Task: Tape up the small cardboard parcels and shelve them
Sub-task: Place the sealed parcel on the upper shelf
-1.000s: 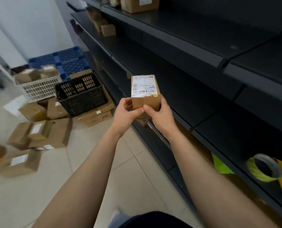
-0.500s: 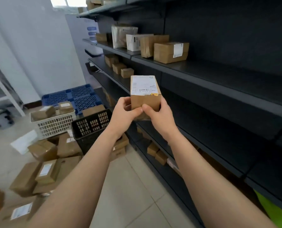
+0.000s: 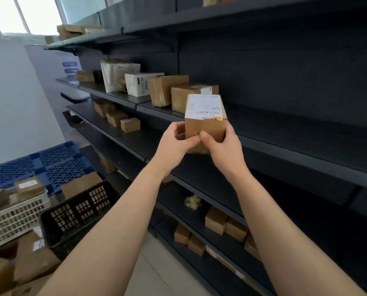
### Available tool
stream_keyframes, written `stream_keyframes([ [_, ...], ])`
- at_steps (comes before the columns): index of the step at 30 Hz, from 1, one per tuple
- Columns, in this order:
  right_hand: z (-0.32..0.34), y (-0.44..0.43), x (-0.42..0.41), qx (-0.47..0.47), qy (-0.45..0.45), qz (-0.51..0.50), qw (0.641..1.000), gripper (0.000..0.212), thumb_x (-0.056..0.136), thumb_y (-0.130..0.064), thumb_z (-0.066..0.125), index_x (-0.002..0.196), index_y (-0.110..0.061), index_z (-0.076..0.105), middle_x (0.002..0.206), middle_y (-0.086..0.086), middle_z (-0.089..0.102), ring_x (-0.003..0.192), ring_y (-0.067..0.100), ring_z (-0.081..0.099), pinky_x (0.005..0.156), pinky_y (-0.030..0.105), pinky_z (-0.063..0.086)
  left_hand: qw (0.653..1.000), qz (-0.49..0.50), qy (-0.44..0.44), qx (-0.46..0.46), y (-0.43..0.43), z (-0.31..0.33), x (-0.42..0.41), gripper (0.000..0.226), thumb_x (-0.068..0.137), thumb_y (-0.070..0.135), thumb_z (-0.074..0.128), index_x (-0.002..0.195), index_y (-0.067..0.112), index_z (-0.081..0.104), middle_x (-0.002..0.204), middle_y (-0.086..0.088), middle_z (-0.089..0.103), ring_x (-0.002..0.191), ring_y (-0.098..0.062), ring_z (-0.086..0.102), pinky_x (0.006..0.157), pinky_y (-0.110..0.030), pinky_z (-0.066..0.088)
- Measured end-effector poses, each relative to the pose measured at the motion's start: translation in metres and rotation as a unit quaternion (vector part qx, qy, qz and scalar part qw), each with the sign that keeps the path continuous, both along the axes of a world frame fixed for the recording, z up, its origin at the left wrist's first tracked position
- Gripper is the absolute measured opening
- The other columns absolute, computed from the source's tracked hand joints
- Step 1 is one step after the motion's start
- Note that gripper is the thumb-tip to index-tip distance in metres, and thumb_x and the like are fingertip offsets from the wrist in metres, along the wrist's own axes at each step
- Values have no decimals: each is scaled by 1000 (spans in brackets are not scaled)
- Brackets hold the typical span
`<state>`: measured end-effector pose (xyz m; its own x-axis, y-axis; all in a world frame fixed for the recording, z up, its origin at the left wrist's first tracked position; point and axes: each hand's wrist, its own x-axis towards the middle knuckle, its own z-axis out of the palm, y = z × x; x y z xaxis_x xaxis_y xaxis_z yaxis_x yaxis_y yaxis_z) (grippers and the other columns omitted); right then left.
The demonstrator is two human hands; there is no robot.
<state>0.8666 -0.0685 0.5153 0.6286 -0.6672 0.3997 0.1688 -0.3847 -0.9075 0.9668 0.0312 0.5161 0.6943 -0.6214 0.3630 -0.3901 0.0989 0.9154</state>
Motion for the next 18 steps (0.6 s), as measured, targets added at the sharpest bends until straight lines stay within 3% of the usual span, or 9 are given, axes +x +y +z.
stream_keyframes([
  [4, 10, -31, 27, -4, -4, -38, 999, 60, 88, -29, 65, 141, -22, 38, 133, -6, 51, 118, 11, 51, 97, 34, 48, 999, -30, -9, 1, -38, 13, 33, 42, 82, 24, 72, 118, 28, 49, 116, 14, 60, 105, -3, 58, 69, -10, 49],
  [7, 16, -56, 44, 1, 0, -78, 997, 62, 88, -30, 65, 142, -21, 37, 132, -5, 52, 117, 11, 52, 95, 31, 48, 998, -68, -4, 1, -71, 17, 55, 44, 83, 25, 71, 120, 29, 49, 117, 14, 60, 106, -4, 59, 74, -15, 50],
  [10, 17, -82, 61, 6, 11, -124, 992, 59, 88, -31, 64, 140, -20, 39, 129, -4, 54, 113, 12, 54, 90, 29, 49, 993, -115, -2, 13, -108, 17, 79, 41, 84, 25, 70, 120, 28, 52, 115, 13, 62, 107, -6, 60, 83, -22, 51],
  [14, 16, -109, 90, 12, 34, -191, 981, 54, 88, -34, 64, 136, -23, 41, 124, -5, 53, 104, 8, 52, 71, 15, 42, 985, -167, -4, 38, -151, 16, 112, 47, 86, 26, 67, 130, 19, 53, 119, 5, 64, 109, -10, 59, 91, -27, 48],
  [18, 15, -125, 122, 34, 49, -234, 970, 49, 88, -31, 65, 132, -19, 45, 121, -2, 57, 109, 14, 56, 83, 23, 47, 976, -203, -2, 76, -179, 14, 148, 47, 87, 29, 65, 132, 19, 53, 120, 4, 63, 110, -11, 58, 87, -25, 47],
])
